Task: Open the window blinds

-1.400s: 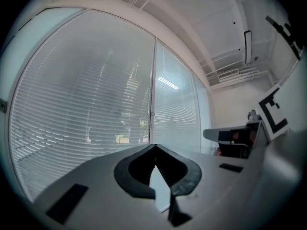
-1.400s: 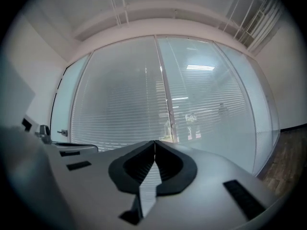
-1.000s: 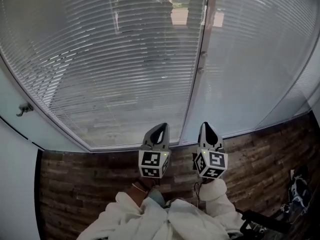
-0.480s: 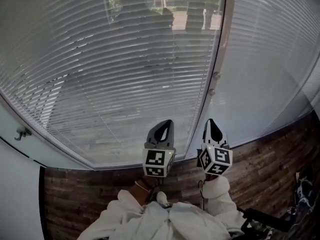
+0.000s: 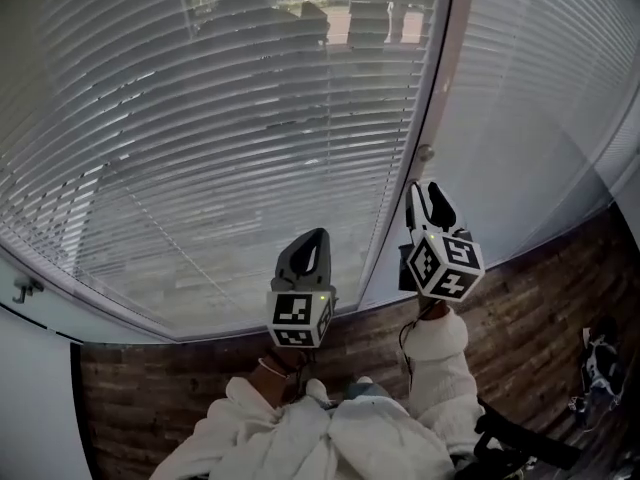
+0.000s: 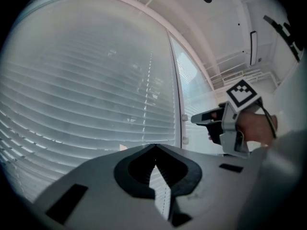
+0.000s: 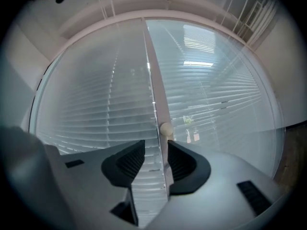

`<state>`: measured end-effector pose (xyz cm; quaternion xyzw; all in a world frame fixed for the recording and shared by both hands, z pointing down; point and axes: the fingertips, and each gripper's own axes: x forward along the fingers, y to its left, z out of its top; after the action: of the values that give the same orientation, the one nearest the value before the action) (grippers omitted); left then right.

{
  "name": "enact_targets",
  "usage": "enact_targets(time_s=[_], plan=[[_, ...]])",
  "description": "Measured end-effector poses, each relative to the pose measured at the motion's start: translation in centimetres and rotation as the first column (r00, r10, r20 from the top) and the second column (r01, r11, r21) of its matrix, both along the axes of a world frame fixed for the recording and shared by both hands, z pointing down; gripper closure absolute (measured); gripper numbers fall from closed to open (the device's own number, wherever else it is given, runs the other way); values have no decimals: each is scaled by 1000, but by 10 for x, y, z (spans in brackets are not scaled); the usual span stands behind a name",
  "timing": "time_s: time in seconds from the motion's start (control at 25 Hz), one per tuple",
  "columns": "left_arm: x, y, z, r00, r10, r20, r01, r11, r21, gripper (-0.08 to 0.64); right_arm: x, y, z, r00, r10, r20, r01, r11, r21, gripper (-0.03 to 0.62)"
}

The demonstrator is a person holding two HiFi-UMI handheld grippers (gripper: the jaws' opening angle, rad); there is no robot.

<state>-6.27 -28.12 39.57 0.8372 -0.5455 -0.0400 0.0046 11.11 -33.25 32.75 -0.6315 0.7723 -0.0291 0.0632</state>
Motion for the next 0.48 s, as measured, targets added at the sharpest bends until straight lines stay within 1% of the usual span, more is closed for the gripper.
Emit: enact_targets(time_s=[0.08,0.2,0.28,0.48], plan=[[5,-2,-2,1000,4,6,-5,1000,8,560,8,-17,-7,1000,20,3,-20,1000,-15,457],[9,-6,-3,1000,1,7,-1,1000,10,560,18,-35,-11,997,31,64,-30,999,-29,457],[12,-8,-2,1000,-1,13,1,1000,8,560,21,-40,-14,996,27,83,-25,999,-24,457],[20,-15,-2,1000,-8,17,8,1000,7,560,18,-55,-21,996,-5,94,8,1000,-24,457]])
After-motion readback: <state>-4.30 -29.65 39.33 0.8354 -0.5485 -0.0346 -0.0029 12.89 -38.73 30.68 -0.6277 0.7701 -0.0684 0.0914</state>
